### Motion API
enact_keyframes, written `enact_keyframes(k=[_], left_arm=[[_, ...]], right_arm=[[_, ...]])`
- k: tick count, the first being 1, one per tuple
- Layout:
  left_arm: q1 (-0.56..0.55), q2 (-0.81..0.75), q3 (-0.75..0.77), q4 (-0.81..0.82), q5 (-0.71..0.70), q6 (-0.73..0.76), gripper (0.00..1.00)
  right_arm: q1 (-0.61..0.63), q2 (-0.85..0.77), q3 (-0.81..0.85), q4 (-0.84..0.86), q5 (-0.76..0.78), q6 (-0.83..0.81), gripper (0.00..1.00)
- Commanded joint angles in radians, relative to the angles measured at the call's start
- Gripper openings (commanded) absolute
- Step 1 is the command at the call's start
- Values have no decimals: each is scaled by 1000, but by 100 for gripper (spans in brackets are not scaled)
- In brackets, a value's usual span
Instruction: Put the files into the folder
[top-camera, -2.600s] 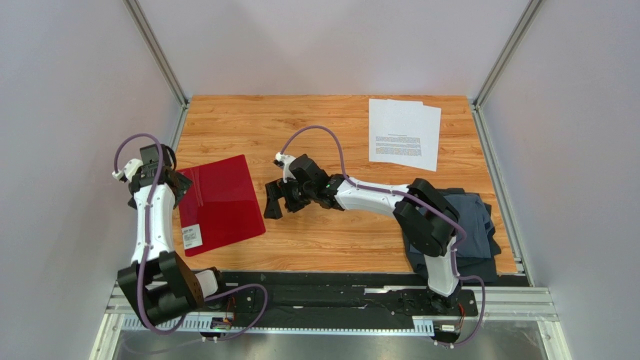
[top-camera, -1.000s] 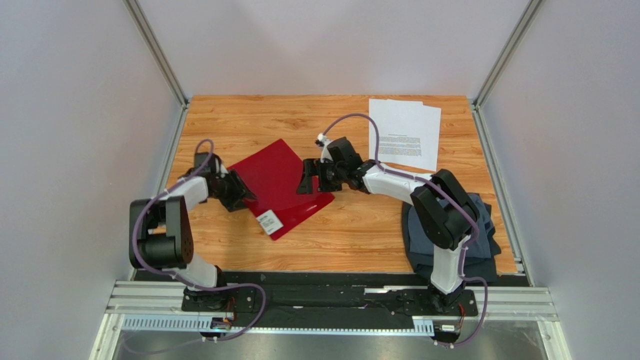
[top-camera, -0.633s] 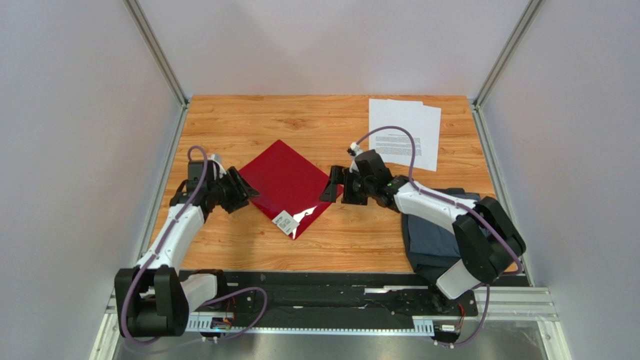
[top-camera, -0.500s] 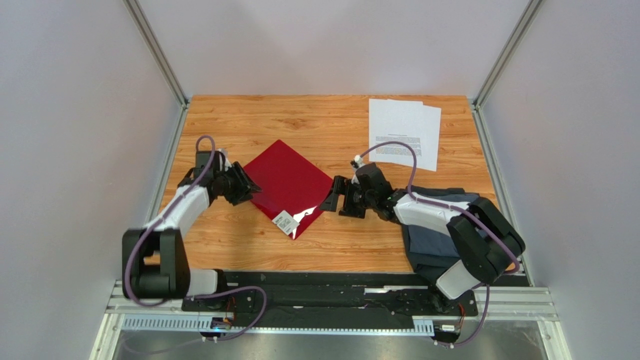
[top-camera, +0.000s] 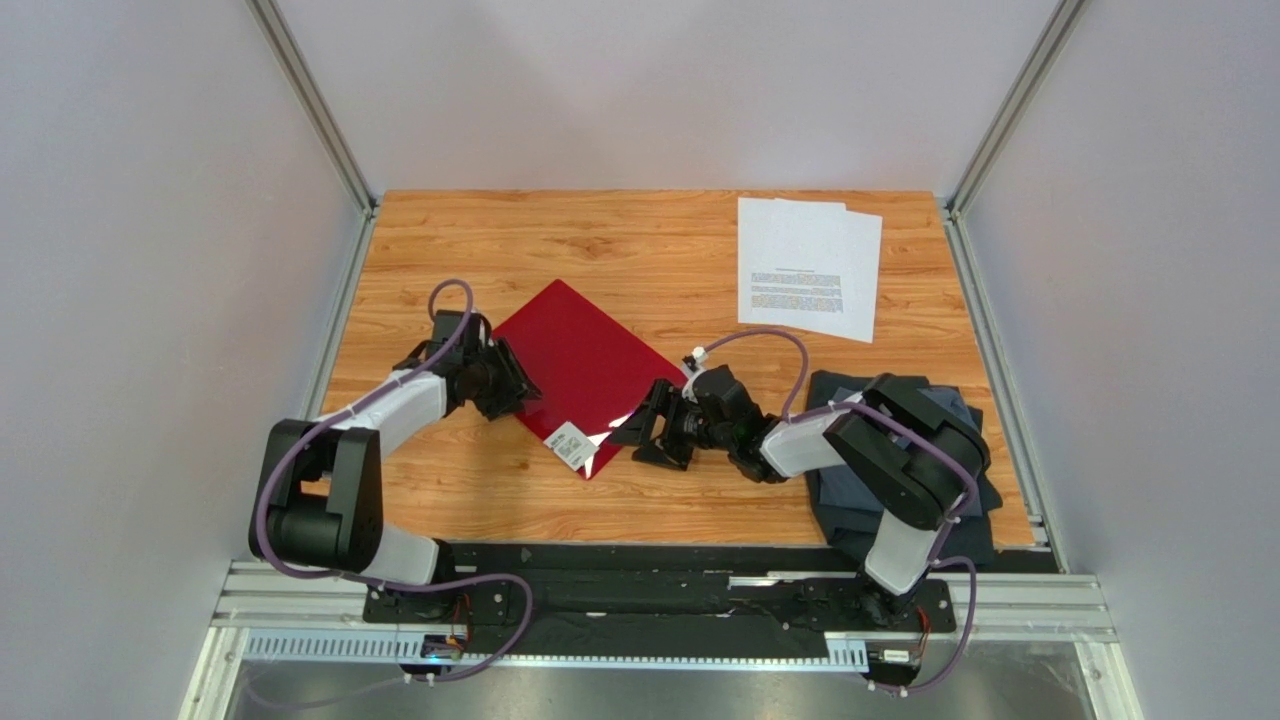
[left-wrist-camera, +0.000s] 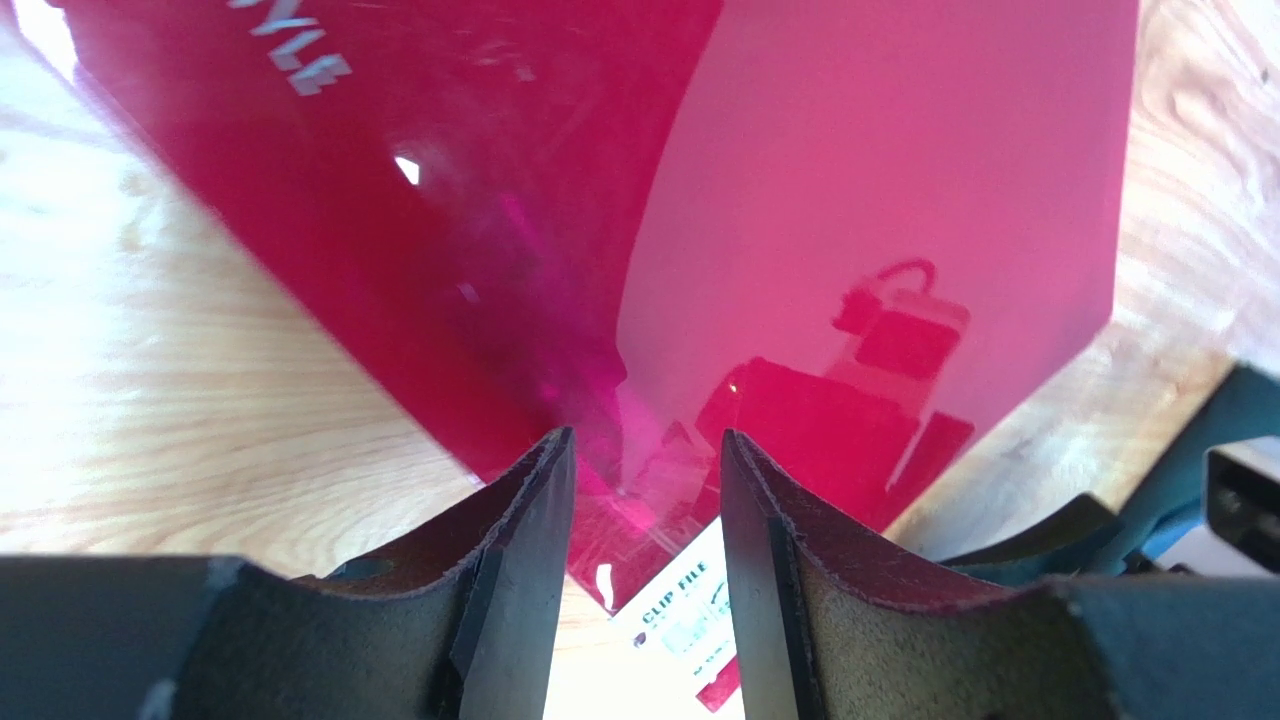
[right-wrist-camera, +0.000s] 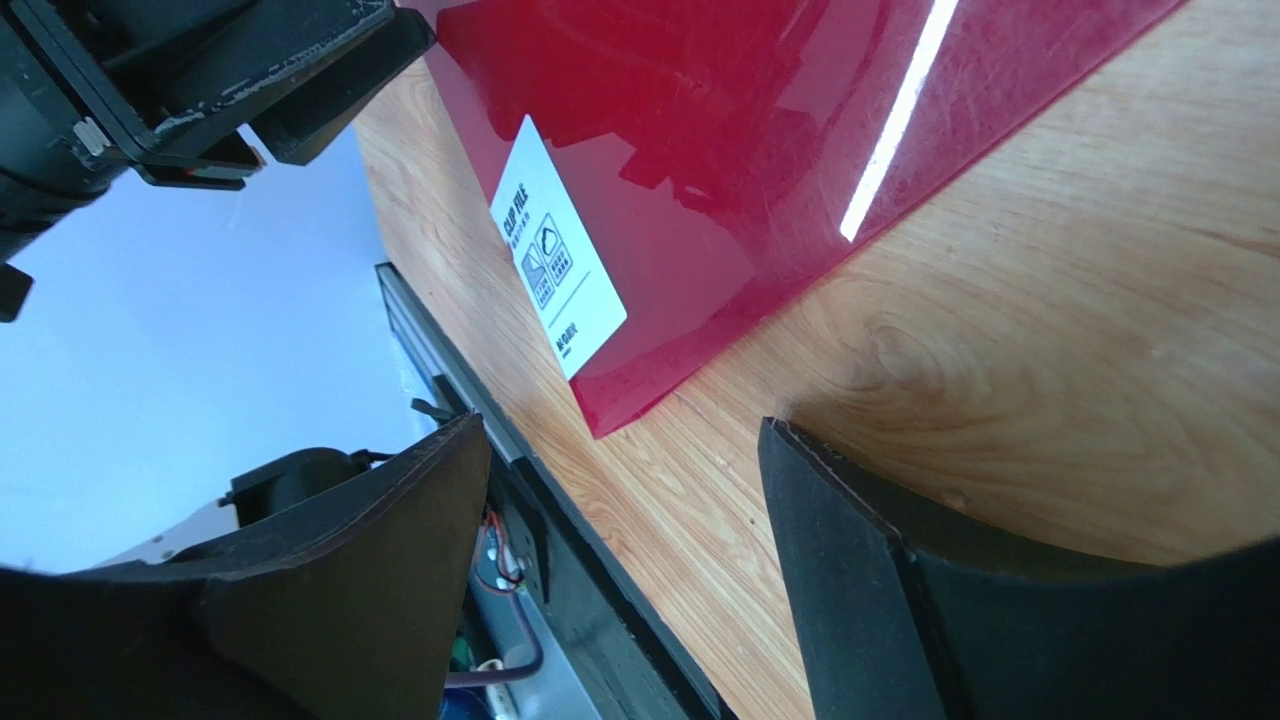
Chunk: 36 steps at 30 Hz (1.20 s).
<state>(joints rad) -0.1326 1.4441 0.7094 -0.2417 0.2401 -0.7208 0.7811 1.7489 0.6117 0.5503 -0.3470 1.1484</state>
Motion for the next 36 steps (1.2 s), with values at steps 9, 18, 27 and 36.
enact_keyframes(k=[9,18,27,36], left_arm=[[-16,-56,-36,-41,-76,-46,49],[-44,-70,-41,-51,-99,-43,49],[-55,-83,-53,-51,-101,-45,49],[-68,-93,-57,-50,-110,-39,49]], right_arm=[[30,113,-23,221,-23,160,61],[32,175,-33,344,-30,244,56],[33,290,-33,551,-43,362,49],[35,290,-10,494,20,318,38]])
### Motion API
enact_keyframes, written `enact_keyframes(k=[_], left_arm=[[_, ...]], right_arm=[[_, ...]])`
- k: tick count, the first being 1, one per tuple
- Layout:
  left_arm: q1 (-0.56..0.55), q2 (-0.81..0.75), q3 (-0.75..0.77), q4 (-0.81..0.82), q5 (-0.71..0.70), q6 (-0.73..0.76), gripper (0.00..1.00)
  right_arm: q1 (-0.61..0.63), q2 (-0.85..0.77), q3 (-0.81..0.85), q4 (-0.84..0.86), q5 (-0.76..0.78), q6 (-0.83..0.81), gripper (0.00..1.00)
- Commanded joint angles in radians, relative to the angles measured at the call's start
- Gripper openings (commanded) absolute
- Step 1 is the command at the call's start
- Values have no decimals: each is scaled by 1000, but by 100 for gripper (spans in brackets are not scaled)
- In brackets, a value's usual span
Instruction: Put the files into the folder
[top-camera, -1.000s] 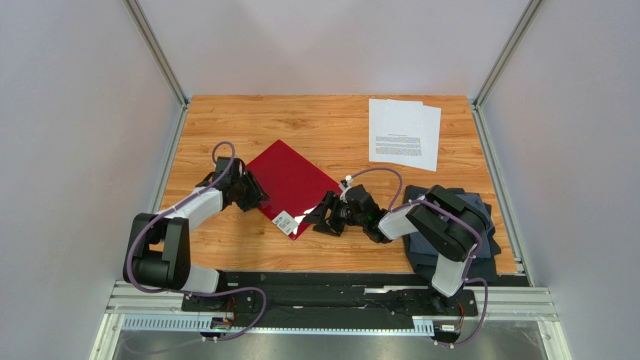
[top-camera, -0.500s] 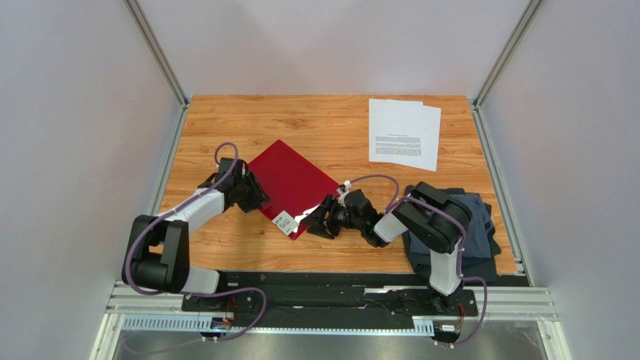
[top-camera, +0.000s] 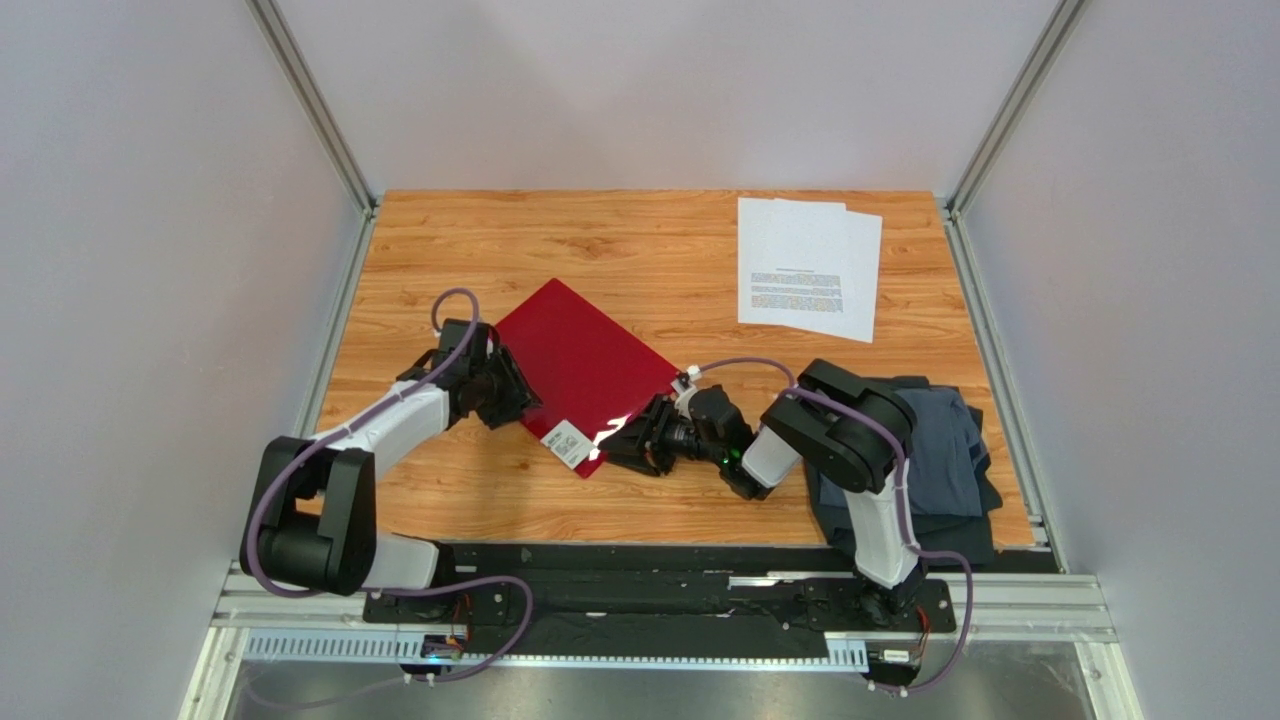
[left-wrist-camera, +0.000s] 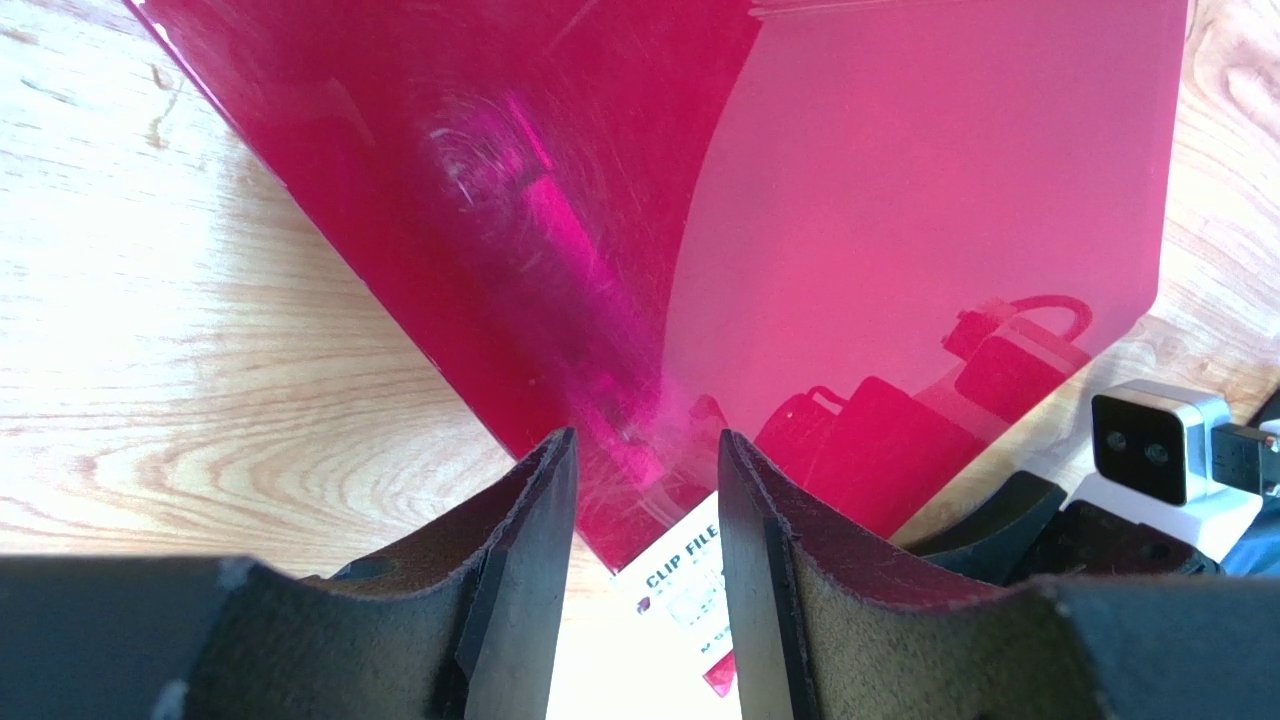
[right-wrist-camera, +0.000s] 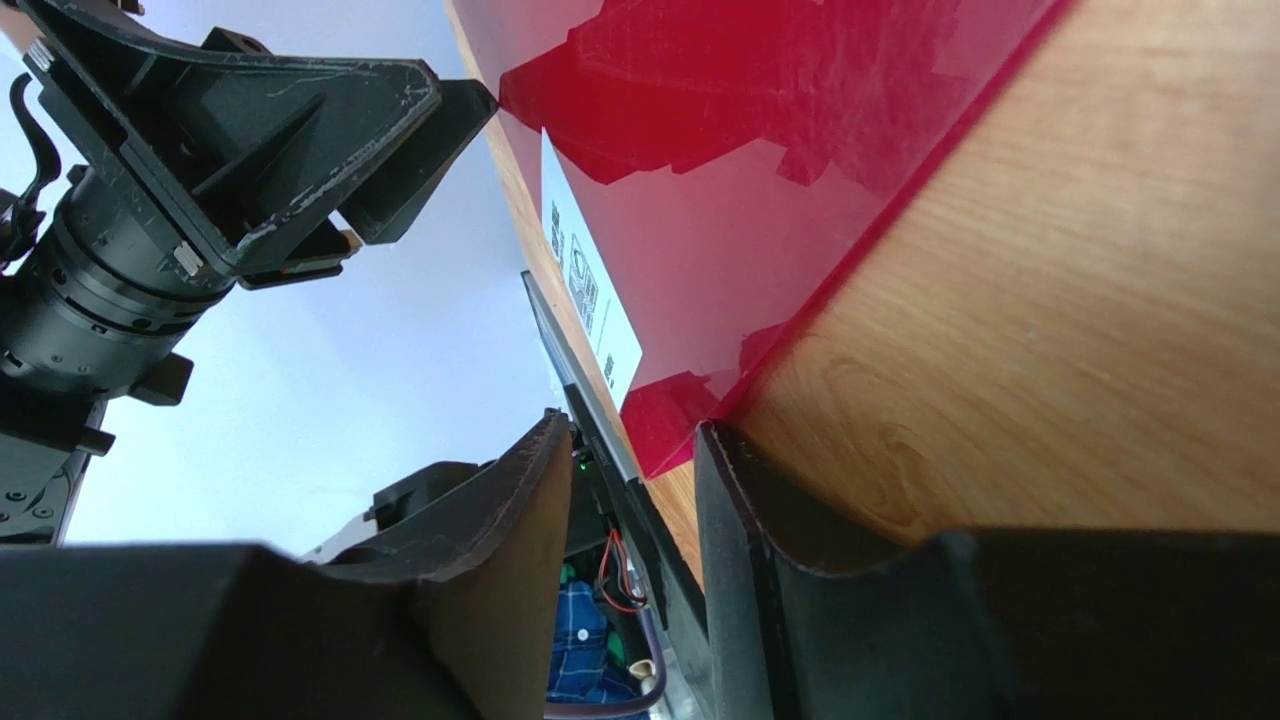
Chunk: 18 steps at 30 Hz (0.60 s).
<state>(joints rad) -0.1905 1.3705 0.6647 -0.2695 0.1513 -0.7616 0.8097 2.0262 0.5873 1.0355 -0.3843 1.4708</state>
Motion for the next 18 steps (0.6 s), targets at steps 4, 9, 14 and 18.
enact_keyframes(k=[4,9,14,18], left_arm=[[-17,-27,-20,-14,-22,8,49],[-24,-42,-33,-4,-19,22,49],[-30,-80,-21,-42,5,56,53],[-30,-160,42,-148,50,41,68]], right_arm=[[5,58,19,73,103,20,31],[-3,97,22,155,147,17,21],[-27,72,37,163,127,-95,0],[-35,42,77,163,65,-266,0]])
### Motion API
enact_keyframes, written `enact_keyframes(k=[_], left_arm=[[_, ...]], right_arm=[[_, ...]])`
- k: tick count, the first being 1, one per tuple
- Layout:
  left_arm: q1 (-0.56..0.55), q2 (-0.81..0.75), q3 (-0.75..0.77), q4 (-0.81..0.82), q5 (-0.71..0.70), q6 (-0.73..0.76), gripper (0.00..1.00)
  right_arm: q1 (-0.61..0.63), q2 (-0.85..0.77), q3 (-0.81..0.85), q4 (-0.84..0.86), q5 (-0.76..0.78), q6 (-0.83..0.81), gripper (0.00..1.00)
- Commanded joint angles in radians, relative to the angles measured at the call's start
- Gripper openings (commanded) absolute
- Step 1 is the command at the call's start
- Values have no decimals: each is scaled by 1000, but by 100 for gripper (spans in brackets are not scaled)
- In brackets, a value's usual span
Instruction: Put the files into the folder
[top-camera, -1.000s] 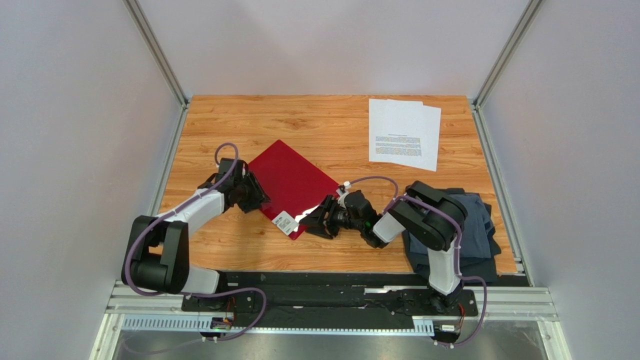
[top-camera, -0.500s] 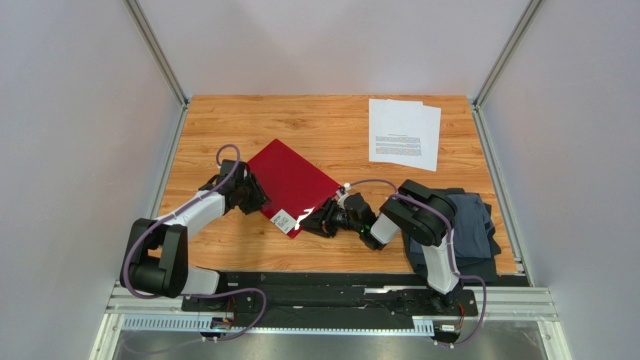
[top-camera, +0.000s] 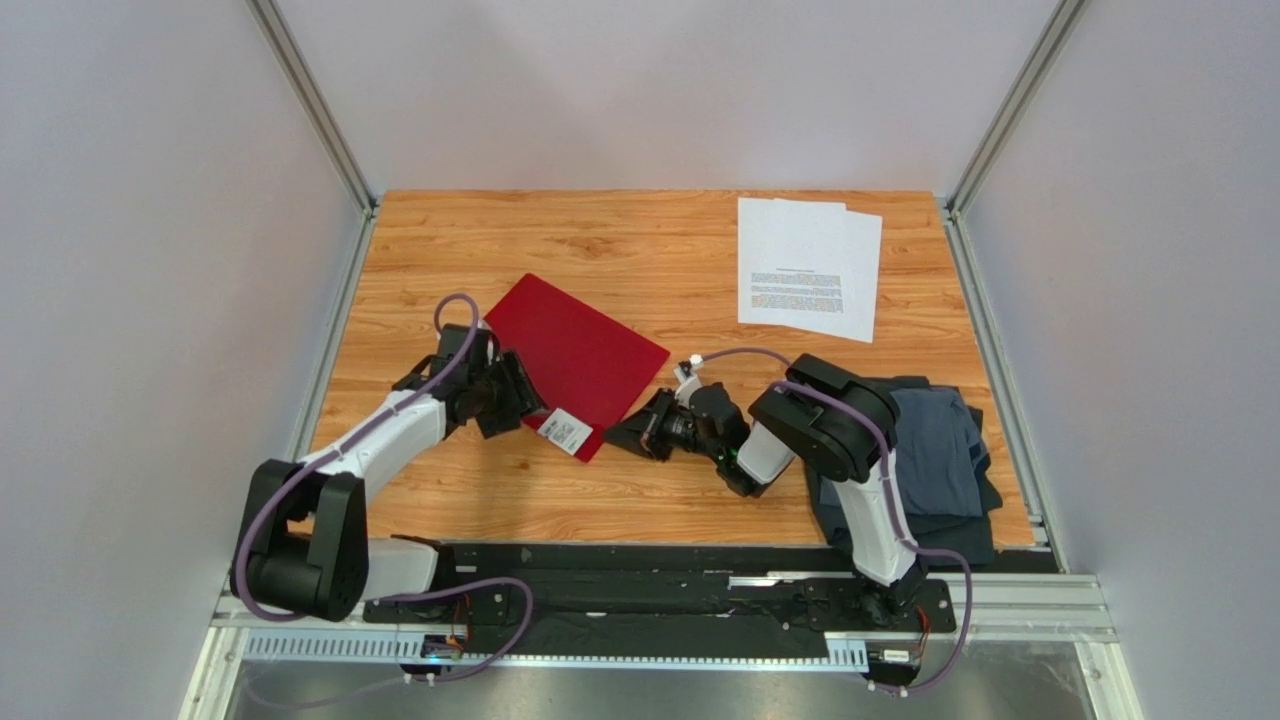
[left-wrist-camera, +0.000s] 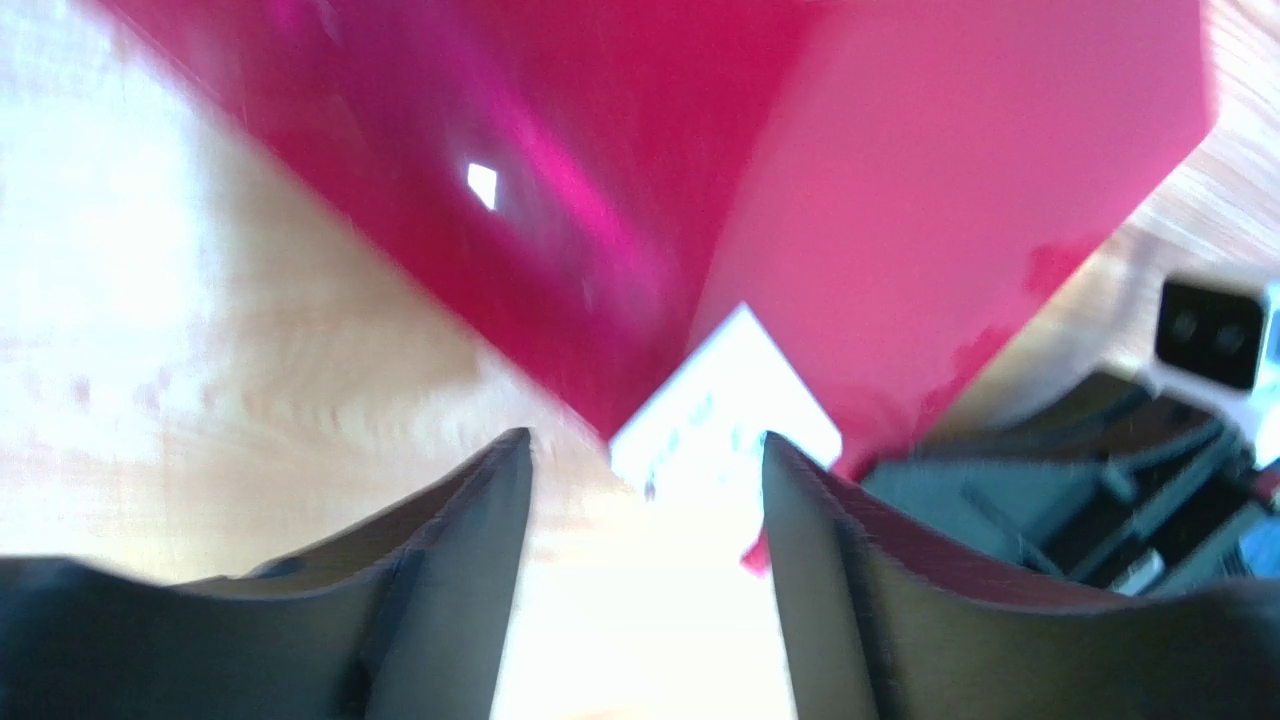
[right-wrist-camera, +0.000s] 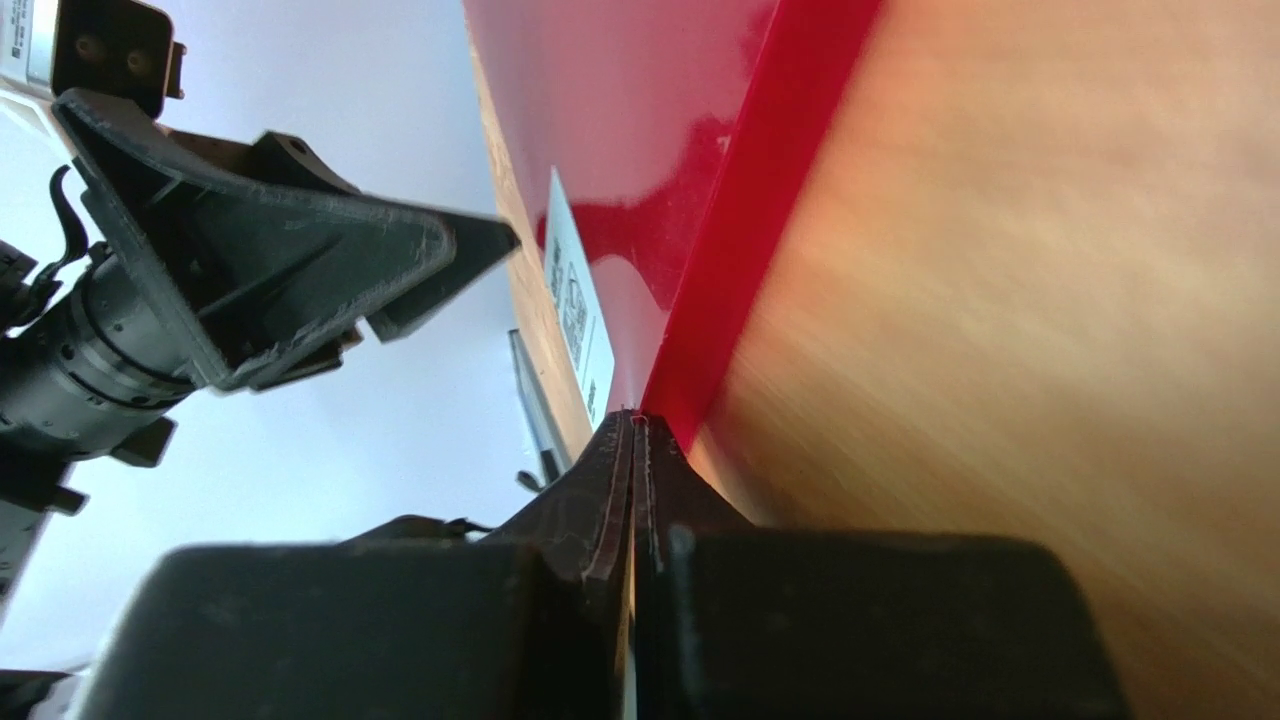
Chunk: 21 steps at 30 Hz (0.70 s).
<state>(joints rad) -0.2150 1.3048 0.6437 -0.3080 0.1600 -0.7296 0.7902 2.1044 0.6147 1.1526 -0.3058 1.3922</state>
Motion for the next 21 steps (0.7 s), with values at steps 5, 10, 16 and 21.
enact_keyframes(k=[5,10,16,21], left_arm=[[-6,-174,169,-206,66,-47,73],[-4,-128,188,-200,29,-119,70],[-6,22,376,-236,122,-135,78],[-6,119,601,-448,68,-194,81]], right_arm=[[0,-133,74,-19,-35,-324,0],[27,-221,91,-137,8,-476,0],[79,-332,135,-382,105,-797,0],[96,-365,146,-448,132,-916,0]])
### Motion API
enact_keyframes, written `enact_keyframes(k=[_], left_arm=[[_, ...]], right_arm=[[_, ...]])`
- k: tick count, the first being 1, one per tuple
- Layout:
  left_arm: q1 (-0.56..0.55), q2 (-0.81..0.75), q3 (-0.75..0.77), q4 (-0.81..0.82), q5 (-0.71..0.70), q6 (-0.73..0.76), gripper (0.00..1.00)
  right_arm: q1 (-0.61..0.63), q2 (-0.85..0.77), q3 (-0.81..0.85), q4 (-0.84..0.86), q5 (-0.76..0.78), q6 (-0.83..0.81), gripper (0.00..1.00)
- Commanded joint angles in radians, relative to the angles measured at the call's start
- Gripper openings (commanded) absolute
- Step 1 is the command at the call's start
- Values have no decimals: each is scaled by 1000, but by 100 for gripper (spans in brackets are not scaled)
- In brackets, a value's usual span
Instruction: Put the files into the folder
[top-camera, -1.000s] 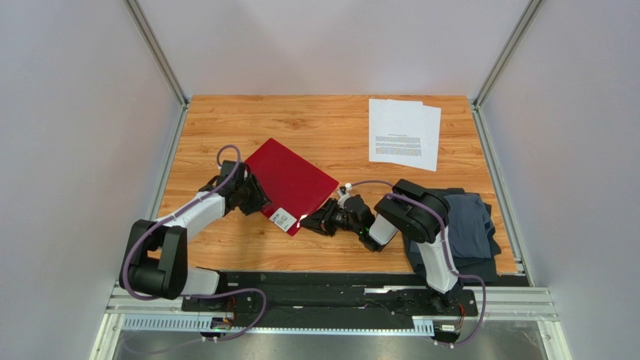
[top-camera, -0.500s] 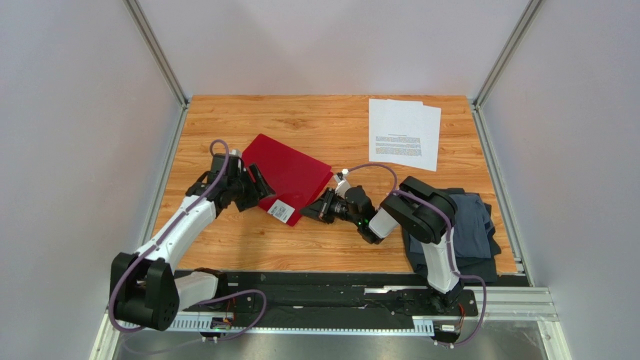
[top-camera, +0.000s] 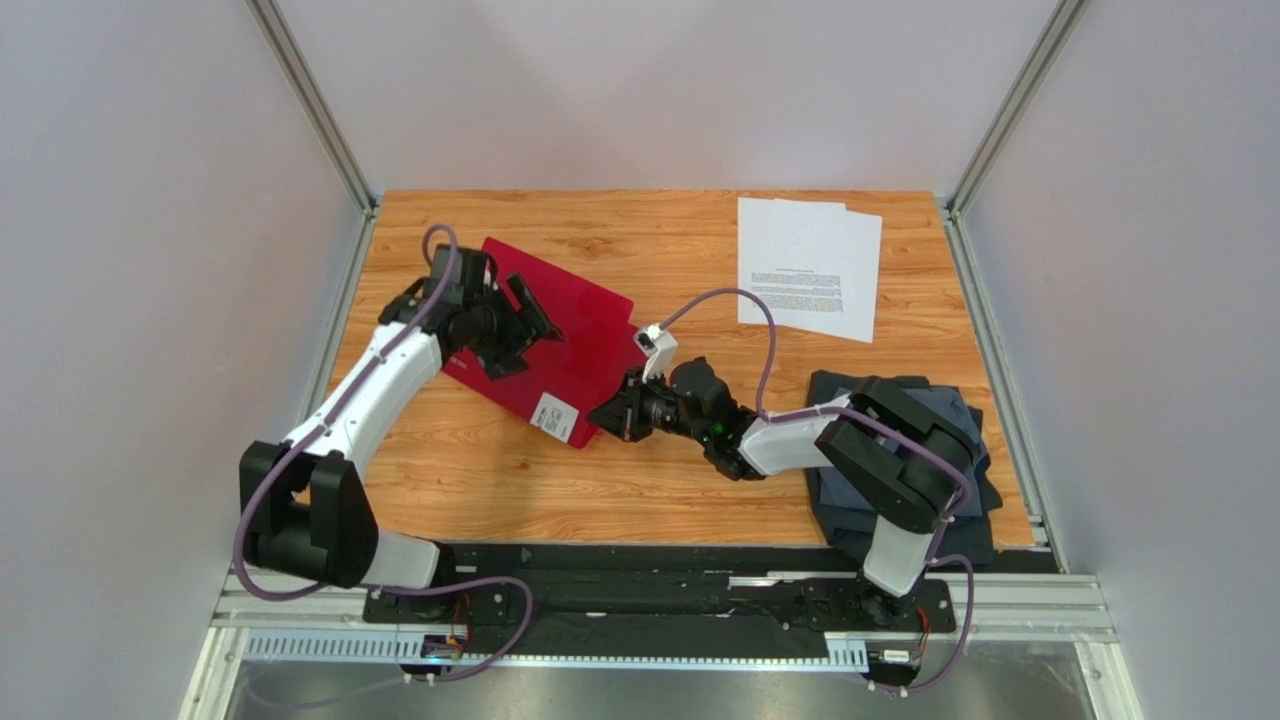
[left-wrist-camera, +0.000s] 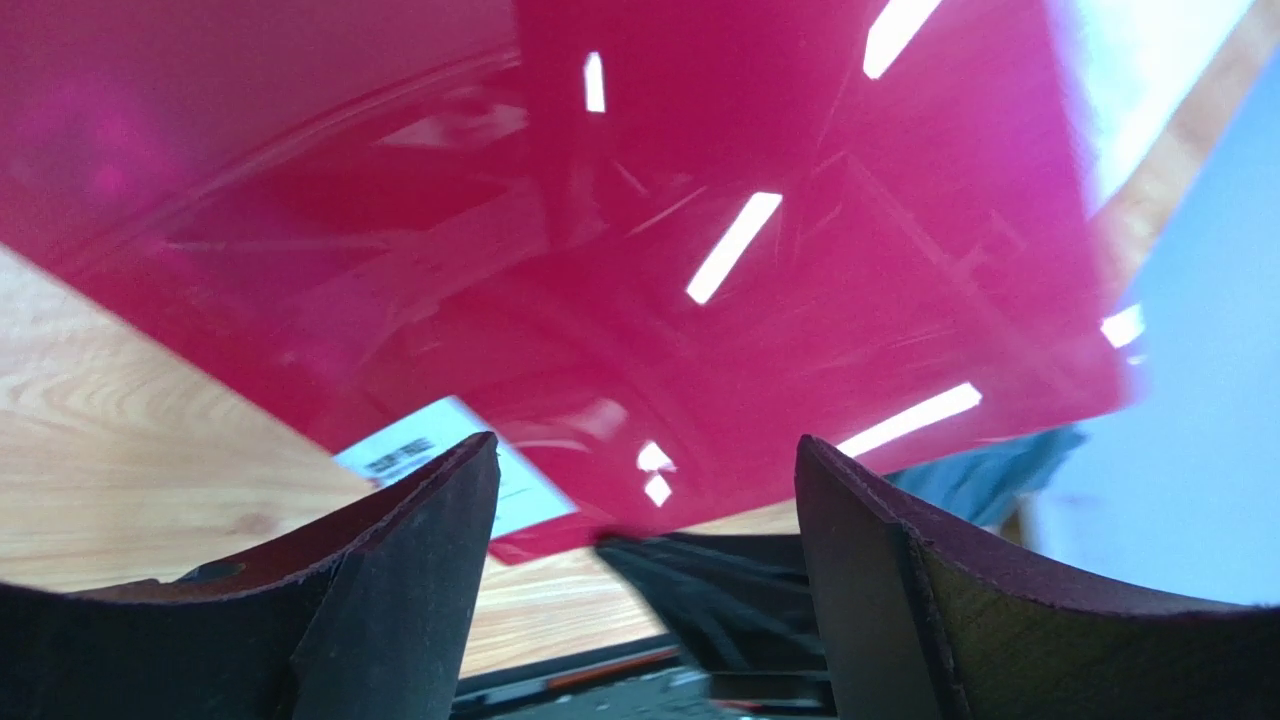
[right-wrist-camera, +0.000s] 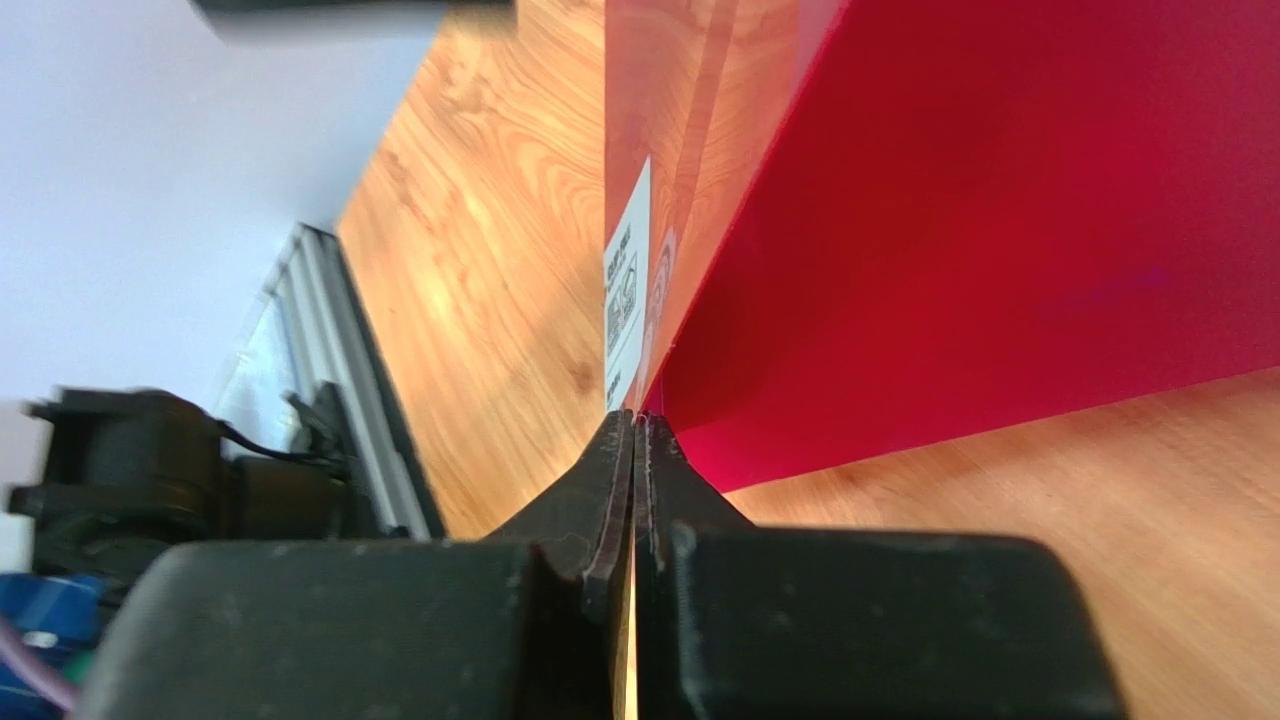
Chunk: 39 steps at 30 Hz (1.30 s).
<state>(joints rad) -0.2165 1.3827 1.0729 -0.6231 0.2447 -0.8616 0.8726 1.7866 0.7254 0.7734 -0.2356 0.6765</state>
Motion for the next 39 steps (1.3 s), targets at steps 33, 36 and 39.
enact_keyframes(k=[33,36,39], left_arm=[[-103,411,749,-675,-311,-192,0],[-107,256,597,-522,-321,-73,0],[-107,40,402,-326,-305,76,0]], right_arm=[[154,-170,49,-258,283,-506,16],[152,-291,42,-379,297,-456,35],[149,-474,-21,-465,282,-384,65]])
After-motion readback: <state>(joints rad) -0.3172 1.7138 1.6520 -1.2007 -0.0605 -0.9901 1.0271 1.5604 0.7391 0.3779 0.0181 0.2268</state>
